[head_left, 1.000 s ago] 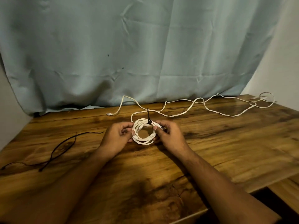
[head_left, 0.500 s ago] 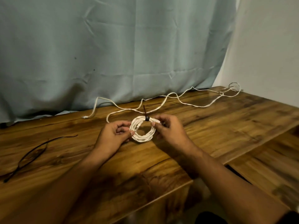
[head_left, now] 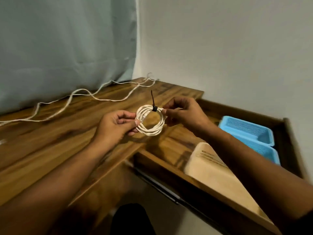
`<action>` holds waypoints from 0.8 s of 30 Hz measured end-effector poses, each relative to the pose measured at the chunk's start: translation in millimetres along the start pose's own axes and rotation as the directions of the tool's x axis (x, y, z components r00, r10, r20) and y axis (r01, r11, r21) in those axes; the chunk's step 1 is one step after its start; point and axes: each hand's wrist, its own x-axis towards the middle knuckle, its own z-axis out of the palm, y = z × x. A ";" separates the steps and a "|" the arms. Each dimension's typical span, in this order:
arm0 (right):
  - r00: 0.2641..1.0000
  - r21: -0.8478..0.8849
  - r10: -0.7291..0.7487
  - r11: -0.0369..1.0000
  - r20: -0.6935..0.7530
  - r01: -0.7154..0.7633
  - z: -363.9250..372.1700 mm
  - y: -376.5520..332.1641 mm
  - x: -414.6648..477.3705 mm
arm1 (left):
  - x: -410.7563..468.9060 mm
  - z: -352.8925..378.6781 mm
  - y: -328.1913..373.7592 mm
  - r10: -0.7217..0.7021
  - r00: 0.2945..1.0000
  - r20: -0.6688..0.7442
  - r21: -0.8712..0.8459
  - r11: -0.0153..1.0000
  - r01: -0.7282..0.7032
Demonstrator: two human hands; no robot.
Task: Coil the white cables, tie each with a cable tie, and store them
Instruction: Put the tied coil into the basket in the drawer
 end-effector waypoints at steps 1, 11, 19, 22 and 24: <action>0.999 -0.036 0.027 0.999 -0.019 -0.028 -20.0 6.3 -10.4 | 0.7 21.5 -1.5 -0.017 0.999 0.037 -0.017 1.000 0.018; 0.967 -0.507 0.236 0.824 -0.098 -0.252 -158.5 64.7 -131.9 | -25.6 187.9 -35.9 -0.138 0.881 0.453 0.236 0.971 0.031; 0.869 -0.724 0.484 0.637 0.107 -0.265 -184.5 102.1 -173.2 | -53.1 253.8 -59.9 -0.374 0.712 0.594 0.566 0.824 -0.040; 0.835 -0.775 0.524 0.594 0.169 -0.216 -182.2 109.4 -174.3 | -56.4 265.7 -59.7 -0.427 0.639 0.640 0.625 0.773 -0.109; 0.795 -0.795 0.572 0.570 0.203 -0.208 -177.6 114.0 -172.3 | -58.1 272.1 -60.8 -0.445 0.609 0.657 0.669 0.716 -0.199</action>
